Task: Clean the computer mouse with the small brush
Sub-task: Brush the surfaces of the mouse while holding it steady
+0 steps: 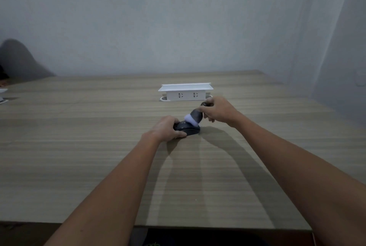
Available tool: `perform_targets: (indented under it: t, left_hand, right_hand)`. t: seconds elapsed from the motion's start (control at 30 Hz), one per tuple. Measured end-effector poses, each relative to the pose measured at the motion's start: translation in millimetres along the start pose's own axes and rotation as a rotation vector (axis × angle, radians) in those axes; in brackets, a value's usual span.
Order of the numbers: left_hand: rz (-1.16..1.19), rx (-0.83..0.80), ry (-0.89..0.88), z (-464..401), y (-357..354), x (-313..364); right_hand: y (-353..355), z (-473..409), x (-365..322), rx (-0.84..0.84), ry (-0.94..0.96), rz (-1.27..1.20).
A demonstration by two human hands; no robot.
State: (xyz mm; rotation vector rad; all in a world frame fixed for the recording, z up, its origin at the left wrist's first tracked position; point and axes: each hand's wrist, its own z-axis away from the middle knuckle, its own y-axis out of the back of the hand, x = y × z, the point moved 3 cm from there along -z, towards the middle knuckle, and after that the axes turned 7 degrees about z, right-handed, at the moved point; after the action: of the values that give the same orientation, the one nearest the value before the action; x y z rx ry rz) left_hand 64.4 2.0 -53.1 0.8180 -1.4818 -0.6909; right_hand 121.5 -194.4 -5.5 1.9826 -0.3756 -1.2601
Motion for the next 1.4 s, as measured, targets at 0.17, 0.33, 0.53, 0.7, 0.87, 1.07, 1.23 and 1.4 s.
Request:
perform_targets:
  t: [0.17,0.33,0.53,0.7,0.87,1.07,1.23,1.4]
  left_hand:
    - [0.0,0.034,0.014,2.9,-0.9,4.2]
    - [0.009,0.088,0.021,6.4,-2.0,8.0]
    - [0.097,0.132,0.048,10.8,-3.5,6.0]
    - [0.21,0.177,0.087,15.5,-6.4,-1.2]
    - [0.262,0.166,0.083,17.5,-7.9,0.4]
    - [0.315,0.172,0.093,18.4,-6.8,-0.5]
    - [0.336,0.15,0.095,16.4,-7.1,-4.1]
    - [0.345,0.14,0.102,14.8,-6.9,-5.0]
  right_hand:
    - [-1.0,2.7,8.1,0.048,-0.035,0.132]
    - [-1.4,5.9,6.4,0.024,0.009,0.036]
    - [-3.5,3.8,-2.8,0.102,0.076,0.071]
    - [-10.5,-1.8,-10.7,0.018,0.087,0.167]
    - [-12.2,-4.7,-29.2,0.016,0.164,0.195]
    - [-16.0,-15.1,-30.6,0.003,0.137,0.315]
    - [-13.9,-15.0,-34.2,-0.028,0.166,0.283]
    - [-13.2,-17.4,-34.2,-0.012,0.143,0.281]
